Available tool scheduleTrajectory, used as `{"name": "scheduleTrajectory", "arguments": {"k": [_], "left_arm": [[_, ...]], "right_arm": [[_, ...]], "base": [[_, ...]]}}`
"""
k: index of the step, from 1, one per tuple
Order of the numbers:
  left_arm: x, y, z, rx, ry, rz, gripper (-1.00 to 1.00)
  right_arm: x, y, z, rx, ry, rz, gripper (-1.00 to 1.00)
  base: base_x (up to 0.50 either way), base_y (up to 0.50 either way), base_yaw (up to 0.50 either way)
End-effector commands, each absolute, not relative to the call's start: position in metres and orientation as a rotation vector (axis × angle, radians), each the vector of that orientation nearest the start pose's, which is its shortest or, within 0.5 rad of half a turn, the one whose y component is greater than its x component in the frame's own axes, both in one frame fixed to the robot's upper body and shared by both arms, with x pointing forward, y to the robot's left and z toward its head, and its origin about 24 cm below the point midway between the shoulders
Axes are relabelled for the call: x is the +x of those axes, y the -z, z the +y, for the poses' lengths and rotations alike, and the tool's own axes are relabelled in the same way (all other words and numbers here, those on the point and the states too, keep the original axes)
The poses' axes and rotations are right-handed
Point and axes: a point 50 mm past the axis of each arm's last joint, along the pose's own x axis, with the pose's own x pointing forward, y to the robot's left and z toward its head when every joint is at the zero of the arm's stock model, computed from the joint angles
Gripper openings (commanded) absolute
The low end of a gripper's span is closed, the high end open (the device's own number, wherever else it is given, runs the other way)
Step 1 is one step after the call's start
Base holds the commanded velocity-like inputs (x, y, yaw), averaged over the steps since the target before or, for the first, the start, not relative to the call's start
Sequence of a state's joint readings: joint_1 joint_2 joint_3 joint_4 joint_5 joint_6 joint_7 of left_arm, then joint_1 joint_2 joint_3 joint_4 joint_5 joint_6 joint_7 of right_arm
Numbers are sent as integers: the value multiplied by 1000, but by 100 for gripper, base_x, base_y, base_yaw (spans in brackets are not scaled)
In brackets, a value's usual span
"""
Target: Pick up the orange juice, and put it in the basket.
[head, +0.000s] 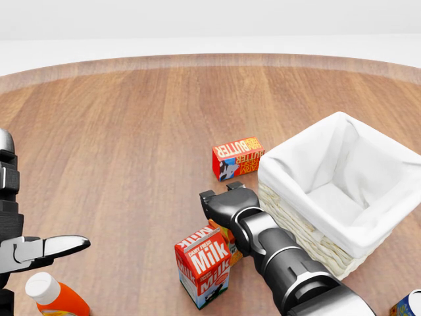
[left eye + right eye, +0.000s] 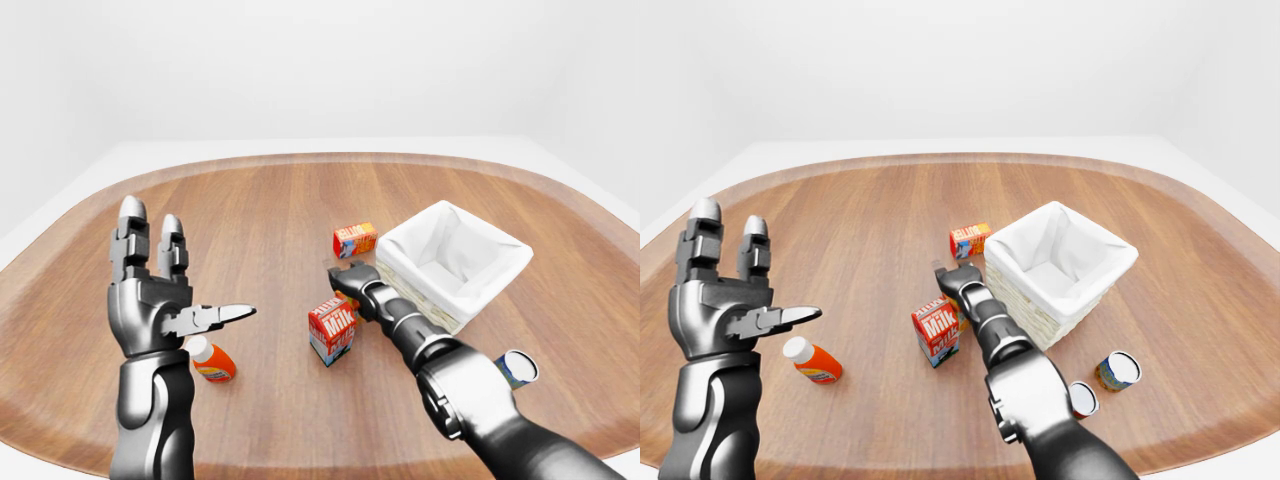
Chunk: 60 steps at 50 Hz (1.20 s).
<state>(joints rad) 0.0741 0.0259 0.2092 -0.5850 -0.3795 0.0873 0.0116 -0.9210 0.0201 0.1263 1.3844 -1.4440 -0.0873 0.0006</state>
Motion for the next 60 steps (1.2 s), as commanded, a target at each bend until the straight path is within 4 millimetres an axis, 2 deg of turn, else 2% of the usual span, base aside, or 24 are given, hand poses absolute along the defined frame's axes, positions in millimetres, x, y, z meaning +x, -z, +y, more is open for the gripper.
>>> {"name": "scheduleTrajectory", "arguments": {"k": [1, 60], "left_arm": [[213, -152, 198, -277, -110, -458, 100], [212, -152, 197, -278, -109, -458, 100]], "right_arm": [[359, -12, -76, -1690, -619, 106, -100], [372, -32, -77, -1703, -611, 117, -100]], "base": [[0, 0, 0], [0, 0, 0]]}}
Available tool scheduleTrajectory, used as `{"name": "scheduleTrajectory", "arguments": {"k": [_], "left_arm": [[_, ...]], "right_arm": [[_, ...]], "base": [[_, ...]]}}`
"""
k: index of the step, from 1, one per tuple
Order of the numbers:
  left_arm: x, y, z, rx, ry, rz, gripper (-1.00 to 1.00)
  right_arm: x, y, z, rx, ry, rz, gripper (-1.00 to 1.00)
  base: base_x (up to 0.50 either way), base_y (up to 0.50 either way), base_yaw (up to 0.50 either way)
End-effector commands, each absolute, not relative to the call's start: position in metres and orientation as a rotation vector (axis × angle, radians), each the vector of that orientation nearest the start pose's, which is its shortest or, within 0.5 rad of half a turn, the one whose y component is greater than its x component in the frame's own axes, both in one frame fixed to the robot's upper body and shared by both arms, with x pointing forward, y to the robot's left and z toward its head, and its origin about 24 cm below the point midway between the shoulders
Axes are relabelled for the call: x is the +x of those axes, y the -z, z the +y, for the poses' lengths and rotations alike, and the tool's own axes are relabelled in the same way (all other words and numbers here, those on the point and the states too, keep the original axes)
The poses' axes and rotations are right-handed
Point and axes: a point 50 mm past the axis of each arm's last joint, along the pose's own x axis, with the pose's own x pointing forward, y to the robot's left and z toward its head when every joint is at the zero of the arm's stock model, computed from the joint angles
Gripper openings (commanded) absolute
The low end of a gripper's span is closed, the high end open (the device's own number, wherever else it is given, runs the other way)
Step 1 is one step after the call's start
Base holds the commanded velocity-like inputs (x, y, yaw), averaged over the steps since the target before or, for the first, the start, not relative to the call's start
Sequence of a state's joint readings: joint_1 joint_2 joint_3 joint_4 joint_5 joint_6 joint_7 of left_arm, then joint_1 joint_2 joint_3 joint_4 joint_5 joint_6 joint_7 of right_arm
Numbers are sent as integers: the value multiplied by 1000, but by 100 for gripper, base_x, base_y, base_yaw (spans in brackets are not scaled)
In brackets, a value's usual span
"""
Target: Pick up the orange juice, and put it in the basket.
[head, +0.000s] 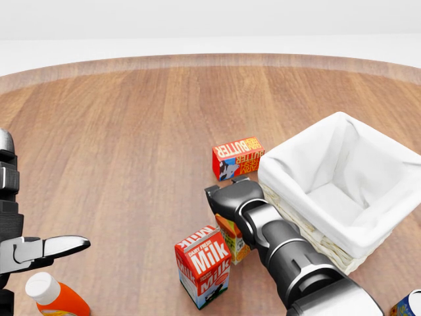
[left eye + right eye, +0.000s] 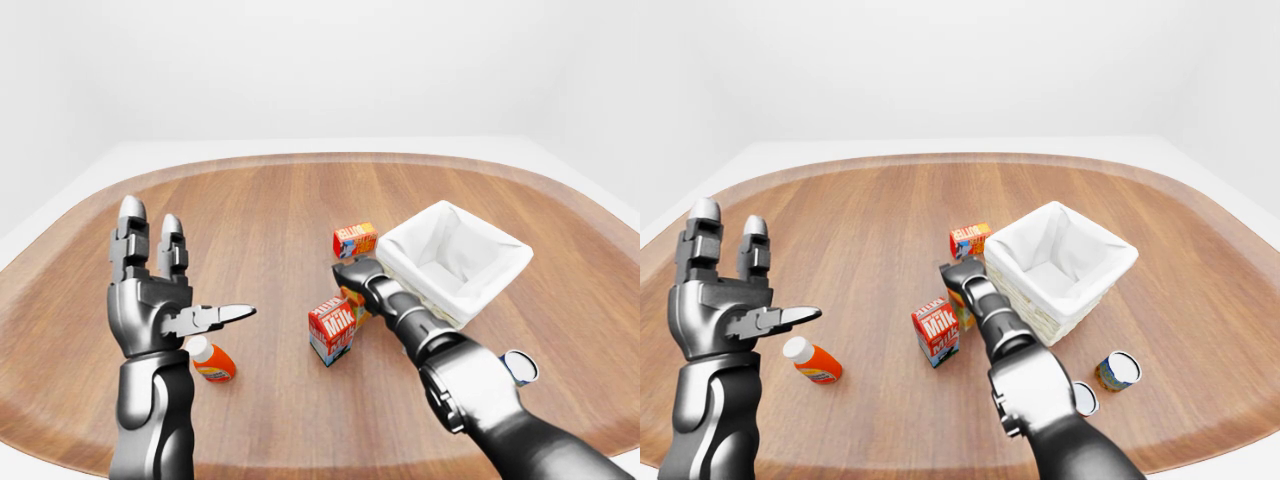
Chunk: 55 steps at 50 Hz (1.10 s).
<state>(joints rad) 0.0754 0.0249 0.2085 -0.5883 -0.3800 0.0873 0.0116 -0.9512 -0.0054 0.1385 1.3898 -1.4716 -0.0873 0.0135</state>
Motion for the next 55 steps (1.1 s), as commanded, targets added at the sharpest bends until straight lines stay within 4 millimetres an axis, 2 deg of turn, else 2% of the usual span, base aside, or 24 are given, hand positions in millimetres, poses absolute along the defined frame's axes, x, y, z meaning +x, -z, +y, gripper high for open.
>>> {"name": "scheduleTrajectory", "arguments": {"k": [1, 55], "left_arm": [[212, -152, 197, -278, -109, -458, 100], [213, -151, 197, -278, -107, -455, 100]], "right_arm": [[372, -32, -77, -1704, -610, 116, -100], [389, -63, -80, -1709, -570, 112, -100]], "base": [[0, 0, 0], [0, 0, 0]]}}
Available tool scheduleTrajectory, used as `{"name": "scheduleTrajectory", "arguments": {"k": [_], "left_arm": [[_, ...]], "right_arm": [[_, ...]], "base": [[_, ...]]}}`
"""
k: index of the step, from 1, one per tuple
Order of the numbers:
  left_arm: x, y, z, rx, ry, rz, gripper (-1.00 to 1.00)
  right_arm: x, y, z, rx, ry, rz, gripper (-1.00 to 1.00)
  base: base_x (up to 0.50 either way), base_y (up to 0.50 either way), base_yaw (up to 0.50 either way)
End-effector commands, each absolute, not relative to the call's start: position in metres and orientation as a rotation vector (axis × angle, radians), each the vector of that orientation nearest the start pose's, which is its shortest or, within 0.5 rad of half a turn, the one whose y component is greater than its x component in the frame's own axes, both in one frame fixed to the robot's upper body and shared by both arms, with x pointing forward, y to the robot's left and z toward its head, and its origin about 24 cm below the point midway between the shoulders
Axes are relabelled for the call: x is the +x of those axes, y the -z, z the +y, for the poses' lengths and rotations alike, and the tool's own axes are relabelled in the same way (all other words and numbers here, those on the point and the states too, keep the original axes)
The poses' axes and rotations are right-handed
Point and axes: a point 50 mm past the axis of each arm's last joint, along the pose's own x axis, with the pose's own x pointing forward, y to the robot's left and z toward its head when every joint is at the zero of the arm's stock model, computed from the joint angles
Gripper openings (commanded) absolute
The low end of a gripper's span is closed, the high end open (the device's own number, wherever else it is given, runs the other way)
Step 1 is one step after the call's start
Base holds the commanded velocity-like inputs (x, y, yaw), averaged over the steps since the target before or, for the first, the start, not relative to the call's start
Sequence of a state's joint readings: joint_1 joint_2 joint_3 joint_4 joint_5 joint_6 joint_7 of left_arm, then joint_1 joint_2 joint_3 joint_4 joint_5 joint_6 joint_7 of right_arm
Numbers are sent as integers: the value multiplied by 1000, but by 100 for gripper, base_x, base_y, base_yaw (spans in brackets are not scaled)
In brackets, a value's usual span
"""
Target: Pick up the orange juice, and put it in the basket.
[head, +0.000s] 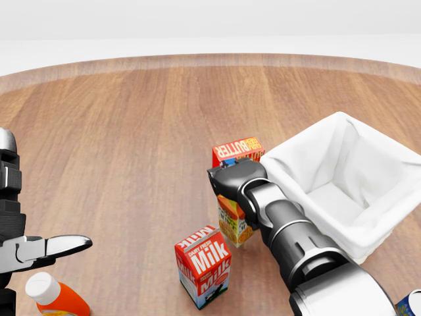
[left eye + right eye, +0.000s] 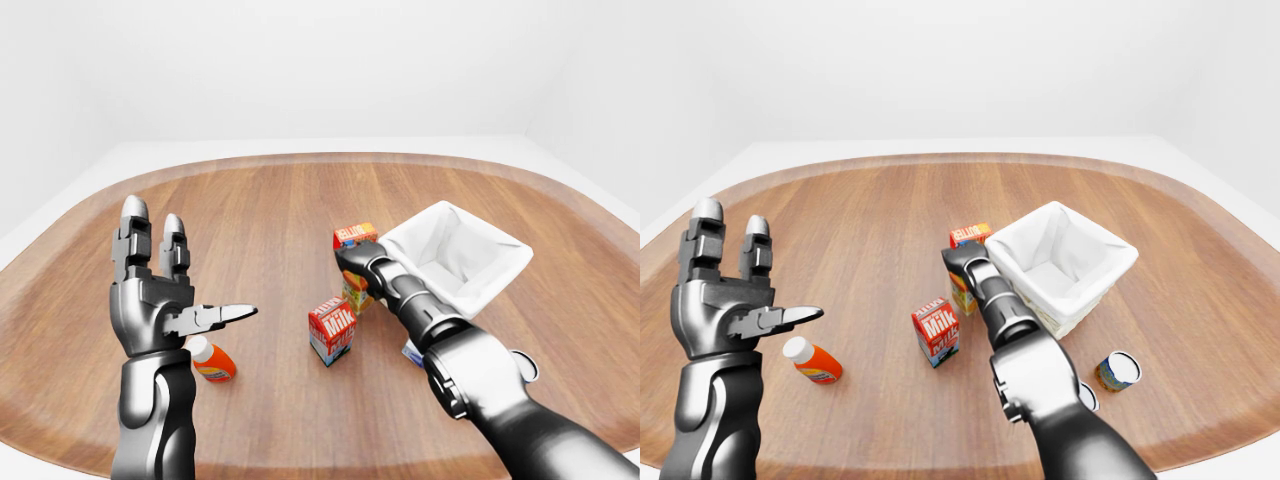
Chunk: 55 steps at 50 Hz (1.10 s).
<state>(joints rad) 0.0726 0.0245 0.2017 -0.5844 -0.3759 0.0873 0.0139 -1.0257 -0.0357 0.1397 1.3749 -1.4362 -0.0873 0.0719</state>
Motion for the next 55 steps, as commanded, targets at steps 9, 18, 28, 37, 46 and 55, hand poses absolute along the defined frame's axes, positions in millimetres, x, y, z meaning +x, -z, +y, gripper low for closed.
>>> {"name": "scheduleTrajectory", "arguments": {"k": [9, 18, 28, 37, 46, 55], "left_arm": [[213, -151, 197, -276, -106, -454, 100], [212, -151, 197, -277, -106, -455, 100], [212, -152, 196, -275, -105, -457, 100], [213, -151, 197, -275, -104, -453, 100], [213, -151, 197, -275, -105, -454, 100], [213, -151, 197, -275, -105, -454, 100]], "right_arm": [[391, -67, -81, -1707, -563, 109, -100], [393, -70, -81, -1704, -559, 108, -100], [397, -81, -81, -1702, -547, 105, -100], [399, -85, -81, -1705, -545, 103, -100], [401, -92, -79, -1702, -539, 95, -100], [402, -93, -78, -1697, -537, 91, -100]], "base": [[0, 0, 0], [0, 0, 0], [0, 0, 0], [0, 0, 0], [0, 0, 0], [0, 0, 0]]}}
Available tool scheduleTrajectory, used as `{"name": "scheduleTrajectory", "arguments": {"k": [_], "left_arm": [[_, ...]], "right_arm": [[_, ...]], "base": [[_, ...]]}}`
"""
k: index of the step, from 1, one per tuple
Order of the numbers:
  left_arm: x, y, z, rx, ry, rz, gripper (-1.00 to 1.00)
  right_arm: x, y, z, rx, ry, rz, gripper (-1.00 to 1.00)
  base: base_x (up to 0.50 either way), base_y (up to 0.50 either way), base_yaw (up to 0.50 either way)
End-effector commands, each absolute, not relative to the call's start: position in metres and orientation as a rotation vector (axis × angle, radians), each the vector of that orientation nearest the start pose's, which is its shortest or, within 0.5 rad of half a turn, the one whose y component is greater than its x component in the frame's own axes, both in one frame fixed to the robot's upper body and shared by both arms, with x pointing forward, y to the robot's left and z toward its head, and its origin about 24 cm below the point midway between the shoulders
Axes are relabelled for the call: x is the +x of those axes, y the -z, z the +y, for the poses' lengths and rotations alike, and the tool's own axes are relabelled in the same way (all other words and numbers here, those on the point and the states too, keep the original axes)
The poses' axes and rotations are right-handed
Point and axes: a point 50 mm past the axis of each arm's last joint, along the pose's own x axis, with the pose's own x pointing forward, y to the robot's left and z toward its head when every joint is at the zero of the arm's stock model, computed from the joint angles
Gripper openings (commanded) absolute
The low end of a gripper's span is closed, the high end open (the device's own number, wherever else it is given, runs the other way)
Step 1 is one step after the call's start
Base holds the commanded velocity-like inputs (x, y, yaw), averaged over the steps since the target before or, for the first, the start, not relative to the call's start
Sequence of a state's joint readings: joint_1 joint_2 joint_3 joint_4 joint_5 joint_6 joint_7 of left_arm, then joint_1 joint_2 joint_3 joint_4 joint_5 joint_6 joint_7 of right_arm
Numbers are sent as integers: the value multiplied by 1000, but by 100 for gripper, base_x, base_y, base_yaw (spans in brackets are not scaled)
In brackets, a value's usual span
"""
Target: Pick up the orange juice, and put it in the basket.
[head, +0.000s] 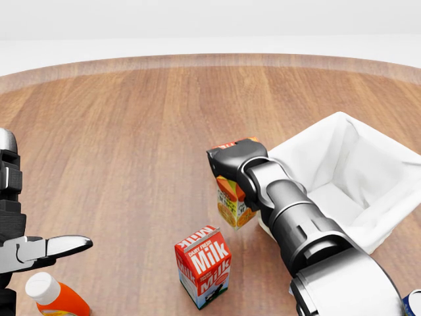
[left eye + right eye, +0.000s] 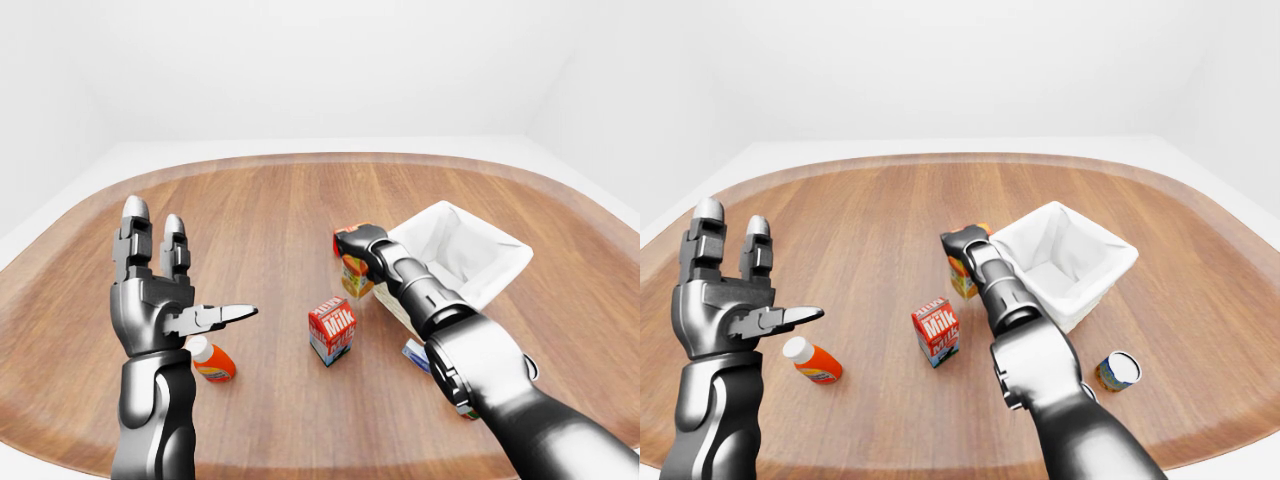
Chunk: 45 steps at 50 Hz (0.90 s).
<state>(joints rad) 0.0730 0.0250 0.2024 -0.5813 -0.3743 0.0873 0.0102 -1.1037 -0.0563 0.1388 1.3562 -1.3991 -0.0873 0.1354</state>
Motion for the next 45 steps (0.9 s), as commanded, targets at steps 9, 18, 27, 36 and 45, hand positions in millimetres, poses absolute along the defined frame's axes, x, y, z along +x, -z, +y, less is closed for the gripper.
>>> {"name": "scheduleTrajectory", "arguments": {"k": [9, 18, 27, 36, 45], "left_arm": [[213, -150, 196, -275, -104, -452, 100], [213, -151, 197, -275, -104, -452, 100], [213, -151, 197, -275, -104, -452, 100], [213, -151, 197, -275, -104, -452, 100], [213, -151, 197, -275, -104, -453, 100]], "right_arm": [[404, -100, -78, -1694, -529, 86, -100], [407, -107, -77, -1686, -521, 79, -100], [409, -114, -77, -1684, -512, 74, -100], [410, -119, -76, -1679, -506, 68, -100], [412, -124, -76, -1676, -504, 65, -100]], "base": [[0, 0, 0], [0, 0, 0], [0, 0, 0], [0, 0, 0], [0, 0, 0]]}}
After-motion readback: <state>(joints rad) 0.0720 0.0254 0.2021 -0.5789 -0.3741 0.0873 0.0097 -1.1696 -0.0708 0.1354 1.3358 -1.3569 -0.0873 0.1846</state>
